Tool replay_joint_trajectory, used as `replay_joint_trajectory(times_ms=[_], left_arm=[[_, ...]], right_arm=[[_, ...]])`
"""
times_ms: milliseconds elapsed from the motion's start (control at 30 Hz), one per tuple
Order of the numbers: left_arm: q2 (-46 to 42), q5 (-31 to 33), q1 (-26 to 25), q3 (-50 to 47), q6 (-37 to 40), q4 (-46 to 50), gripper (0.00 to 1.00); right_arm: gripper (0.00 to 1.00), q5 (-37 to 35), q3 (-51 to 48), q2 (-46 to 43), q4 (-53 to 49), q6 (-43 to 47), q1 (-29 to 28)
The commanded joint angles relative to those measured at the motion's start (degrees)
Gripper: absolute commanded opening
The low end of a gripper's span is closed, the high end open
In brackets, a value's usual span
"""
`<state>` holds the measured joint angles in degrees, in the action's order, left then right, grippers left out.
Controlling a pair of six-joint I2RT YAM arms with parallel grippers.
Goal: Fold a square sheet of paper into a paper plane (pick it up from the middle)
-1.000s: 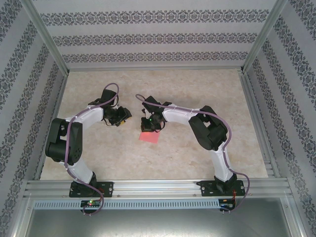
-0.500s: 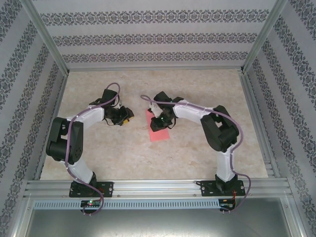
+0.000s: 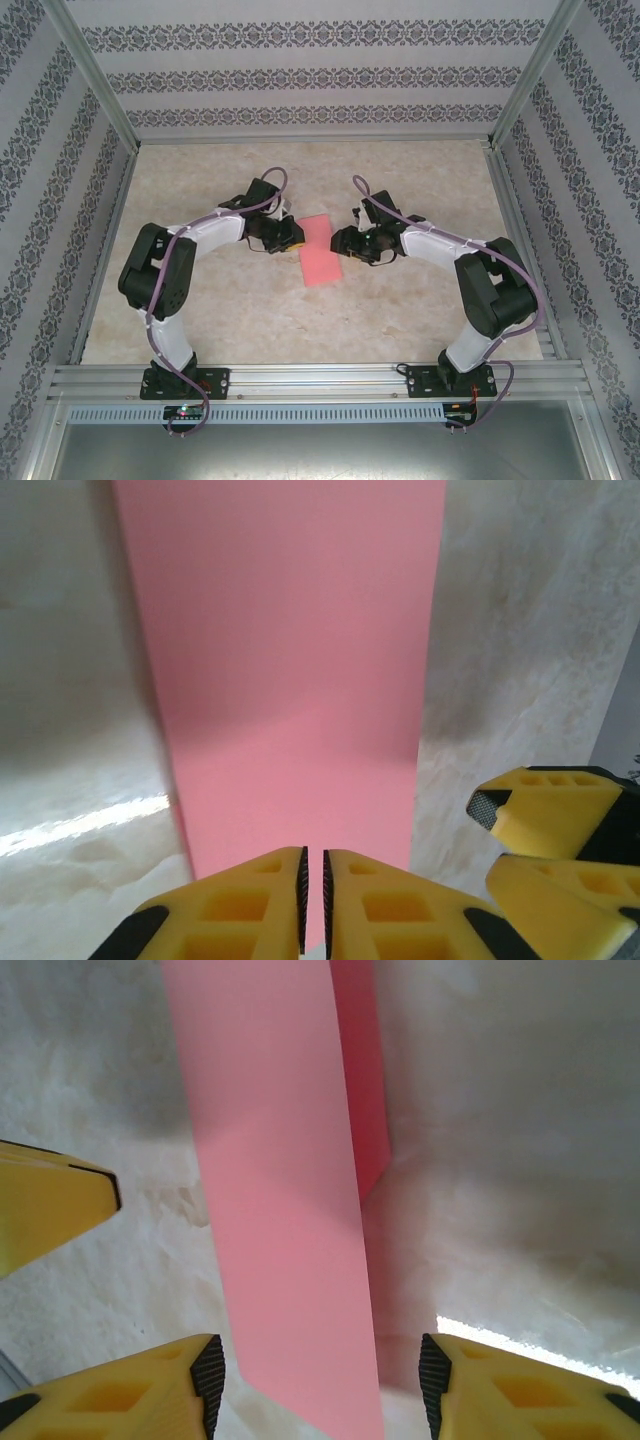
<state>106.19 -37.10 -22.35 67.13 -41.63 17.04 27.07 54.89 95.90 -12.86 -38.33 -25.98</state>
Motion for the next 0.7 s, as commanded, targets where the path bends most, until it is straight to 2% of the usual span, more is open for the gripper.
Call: replay_joint_trajectory(times_ms=[0, 133, 433, 667], left_arm=[[2.4, -0.1, -1.0, 2.1, 1.5, 0.5, 0.13], [4.1, -0.1, -1.4, 2.9, 1.3, 0.8, 0.13], [6.2, 0.2, -1.4, 3.2, 1.2, 1.1, 0.12], [7.7, 0.6, -1.4, 3.5, 1.4, 1.7, 0.12]], right_arm=[[0.56, 2.8, -1.8, -0.2, 3.8, -2.6, 0.6], [0.56, 5.7, -3.4, 1.0, 5.2, -1.8, 0.7], [0.50, 6.0, -2.0, 4.7, 0.3, 1.6, -0.2], [0.43, 10.6, -3.6, 5.1, 3.7, 0.1, -1.7]])
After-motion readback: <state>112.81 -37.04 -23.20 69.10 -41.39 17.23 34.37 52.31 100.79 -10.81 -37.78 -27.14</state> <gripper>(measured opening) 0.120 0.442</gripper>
